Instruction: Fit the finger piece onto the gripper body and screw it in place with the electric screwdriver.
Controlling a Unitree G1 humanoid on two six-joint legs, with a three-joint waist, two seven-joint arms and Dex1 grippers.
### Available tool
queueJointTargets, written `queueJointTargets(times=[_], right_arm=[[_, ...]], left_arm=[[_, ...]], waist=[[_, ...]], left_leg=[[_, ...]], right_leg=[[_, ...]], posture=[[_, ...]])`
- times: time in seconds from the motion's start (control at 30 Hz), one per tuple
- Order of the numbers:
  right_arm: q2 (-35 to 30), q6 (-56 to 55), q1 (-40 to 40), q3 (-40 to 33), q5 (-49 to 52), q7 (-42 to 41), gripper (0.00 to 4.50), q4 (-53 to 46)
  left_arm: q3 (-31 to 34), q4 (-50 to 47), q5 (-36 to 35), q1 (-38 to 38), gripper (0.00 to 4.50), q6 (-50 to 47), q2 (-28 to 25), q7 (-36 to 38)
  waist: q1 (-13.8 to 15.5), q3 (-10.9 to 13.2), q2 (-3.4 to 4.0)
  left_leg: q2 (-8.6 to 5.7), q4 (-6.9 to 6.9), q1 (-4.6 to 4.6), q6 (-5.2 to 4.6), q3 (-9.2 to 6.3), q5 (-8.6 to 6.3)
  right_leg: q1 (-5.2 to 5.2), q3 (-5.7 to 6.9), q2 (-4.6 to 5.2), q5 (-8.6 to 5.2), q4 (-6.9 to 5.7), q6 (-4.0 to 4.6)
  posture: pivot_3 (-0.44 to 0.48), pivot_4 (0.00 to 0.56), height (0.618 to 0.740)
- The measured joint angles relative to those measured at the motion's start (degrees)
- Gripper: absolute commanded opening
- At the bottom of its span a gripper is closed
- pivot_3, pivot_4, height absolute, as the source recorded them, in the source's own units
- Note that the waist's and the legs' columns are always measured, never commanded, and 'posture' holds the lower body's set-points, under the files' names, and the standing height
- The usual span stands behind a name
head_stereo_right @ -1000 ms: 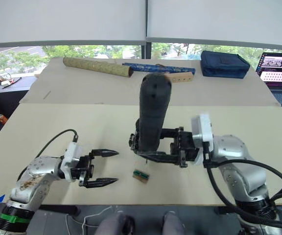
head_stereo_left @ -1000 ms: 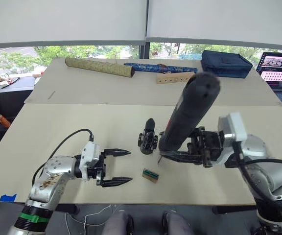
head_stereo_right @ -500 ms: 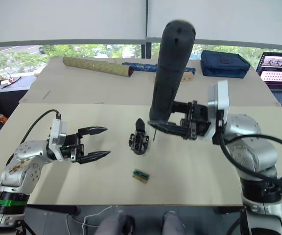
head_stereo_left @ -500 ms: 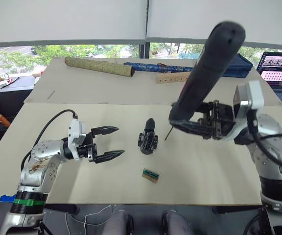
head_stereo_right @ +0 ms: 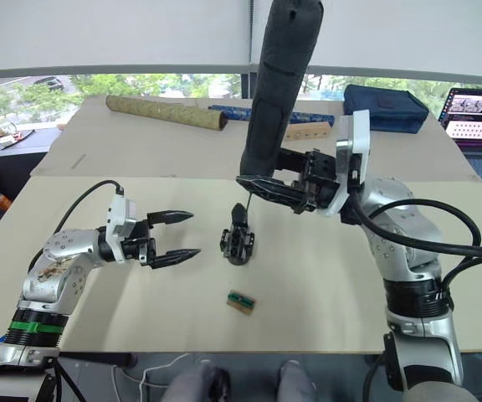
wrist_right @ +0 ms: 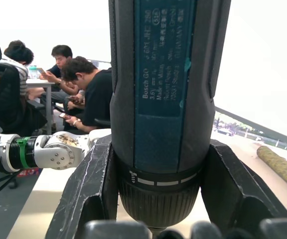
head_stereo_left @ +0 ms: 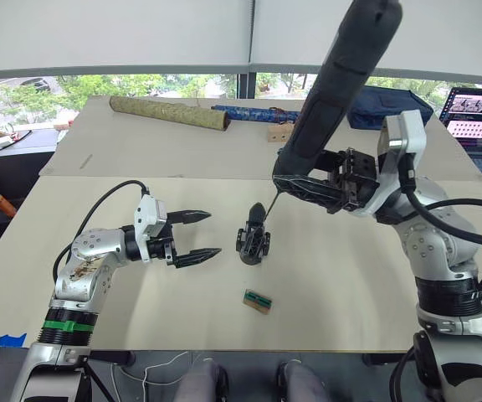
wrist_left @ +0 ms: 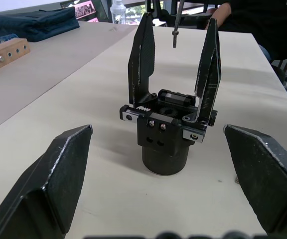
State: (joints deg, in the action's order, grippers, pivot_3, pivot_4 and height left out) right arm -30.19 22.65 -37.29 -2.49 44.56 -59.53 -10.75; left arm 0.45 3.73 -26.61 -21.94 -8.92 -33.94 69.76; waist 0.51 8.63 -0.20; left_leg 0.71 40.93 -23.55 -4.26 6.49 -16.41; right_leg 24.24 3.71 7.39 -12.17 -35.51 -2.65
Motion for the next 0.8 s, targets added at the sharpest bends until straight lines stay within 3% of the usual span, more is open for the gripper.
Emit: queueJointTargets(times=[0.8], right_arm=[[3.89,0.90,-4.50,7.89,-7.49,-5.67,1.90,5.23]], left_arm=[[-6.09,7.24,7.46,-0.21,4.50,7.45,5.29,0.65]], waist=[[-0.18,0.00,0.00]], left_leg=[[0.00,0.01,0.02,0.05,0.00,0.03]], right_leg=[[0.04,0.03,0.00,0.00,-0.16,0.00]], posture=[[0.000,0.150,0.734]])
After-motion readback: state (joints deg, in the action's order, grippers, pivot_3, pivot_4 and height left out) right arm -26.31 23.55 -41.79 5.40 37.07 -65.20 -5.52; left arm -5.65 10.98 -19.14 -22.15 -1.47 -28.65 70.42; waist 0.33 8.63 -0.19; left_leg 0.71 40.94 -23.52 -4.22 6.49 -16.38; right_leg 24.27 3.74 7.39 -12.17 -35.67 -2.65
